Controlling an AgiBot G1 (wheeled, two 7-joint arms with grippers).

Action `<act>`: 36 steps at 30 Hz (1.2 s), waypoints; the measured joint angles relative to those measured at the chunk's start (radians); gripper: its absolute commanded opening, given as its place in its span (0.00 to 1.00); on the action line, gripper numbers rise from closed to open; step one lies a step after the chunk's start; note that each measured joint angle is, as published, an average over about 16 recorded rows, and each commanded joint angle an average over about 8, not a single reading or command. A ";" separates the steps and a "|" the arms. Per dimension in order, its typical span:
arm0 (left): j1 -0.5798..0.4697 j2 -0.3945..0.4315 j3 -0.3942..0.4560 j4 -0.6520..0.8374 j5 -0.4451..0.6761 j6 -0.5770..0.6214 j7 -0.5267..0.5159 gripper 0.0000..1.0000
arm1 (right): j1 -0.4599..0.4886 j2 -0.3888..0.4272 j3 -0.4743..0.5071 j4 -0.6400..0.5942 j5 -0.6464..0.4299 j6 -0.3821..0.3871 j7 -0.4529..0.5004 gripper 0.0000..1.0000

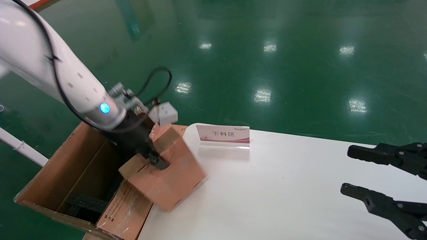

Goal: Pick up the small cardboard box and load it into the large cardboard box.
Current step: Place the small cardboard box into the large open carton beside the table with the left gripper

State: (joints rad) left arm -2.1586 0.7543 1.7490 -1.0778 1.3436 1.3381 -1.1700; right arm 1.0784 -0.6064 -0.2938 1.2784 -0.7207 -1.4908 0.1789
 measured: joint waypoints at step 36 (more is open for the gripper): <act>-0.251 0.019 -0.010 0.604 0.150 0.208 0.461 0.00 | 0.001 0.001 -0.002 0.000 0.001 0.001 -0.001 1.00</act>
State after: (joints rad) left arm -2.4097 0.7732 1.7389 -0.4736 1.4934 1.5460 -0.7087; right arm 1.0790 -0.6057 -0.2957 1.2781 -0.7194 -1.4902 0.1779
